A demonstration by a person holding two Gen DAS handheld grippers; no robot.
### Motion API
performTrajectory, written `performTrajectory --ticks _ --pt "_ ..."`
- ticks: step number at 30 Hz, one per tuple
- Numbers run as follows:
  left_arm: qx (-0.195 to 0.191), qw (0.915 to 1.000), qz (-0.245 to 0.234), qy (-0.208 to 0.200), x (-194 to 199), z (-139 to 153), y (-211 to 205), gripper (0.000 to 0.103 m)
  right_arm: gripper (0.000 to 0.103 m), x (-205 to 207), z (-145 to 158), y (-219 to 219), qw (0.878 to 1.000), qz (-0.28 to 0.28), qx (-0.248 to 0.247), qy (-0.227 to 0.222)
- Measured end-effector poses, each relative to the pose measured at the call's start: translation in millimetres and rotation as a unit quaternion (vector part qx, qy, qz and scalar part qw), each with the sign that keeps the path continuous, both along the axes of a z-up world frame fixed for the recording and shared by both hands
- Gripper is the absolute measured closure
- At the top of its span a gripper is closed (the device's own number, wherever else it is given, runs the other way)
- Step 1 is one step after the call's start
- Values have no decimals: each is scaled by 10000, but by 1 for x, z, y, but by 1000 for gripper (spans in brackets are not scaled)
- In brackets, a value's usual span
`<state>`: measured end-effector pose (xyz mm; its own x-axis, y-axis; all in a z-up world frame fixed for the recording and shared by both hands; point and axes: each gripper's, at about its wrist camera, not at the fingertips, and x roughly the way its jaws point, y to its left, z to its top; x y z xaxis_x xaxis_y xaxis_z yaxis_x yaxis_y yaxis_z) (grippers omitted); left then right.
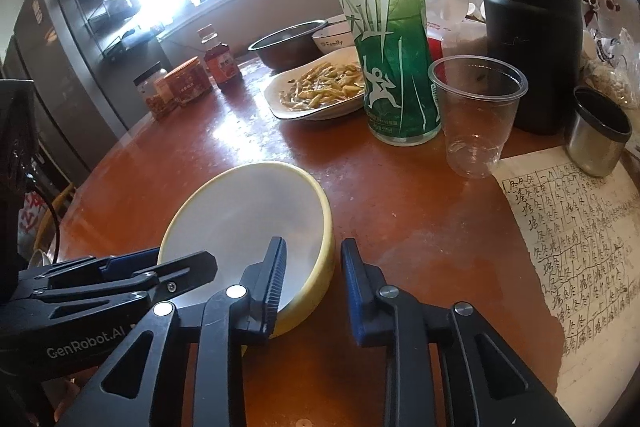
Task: Organize plates and bowls
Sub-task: 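Move the right tool to the cream bowl and grasp its rim, then carry the cream bowl over the steel bowls and lower it inside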
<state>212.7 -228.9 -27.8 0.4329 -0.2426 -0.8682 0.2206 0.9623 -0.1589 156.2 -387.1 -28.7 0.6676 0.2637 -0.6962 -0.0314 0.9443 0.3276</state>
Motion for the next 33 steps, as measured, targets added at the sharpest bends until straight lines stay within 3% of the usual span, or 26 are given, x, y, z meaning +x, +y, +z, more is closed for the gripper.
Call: performTrajectory --ticks 4,8,16,24,33 --pt "67 9999 -42 -88 -5 2 -2 72 78 -1 0 3 10000 3 -83 -26" --pt "71 9995 -4 -297 -13 15 3 72 78 -7 3 0 9998 33 196 -19" --pt "102 9965 97 -828 -41 54 28 72 78 -28 42 15 9979 202 448 -428" --pt "116 9891 354 -1425 -86 98 82 72 78 -48 75 63 9941 569 503 -775" --pt "235 9826 888 -1614 -129 101 154 72 78 -74 90 141 9878 1205 413 -893"
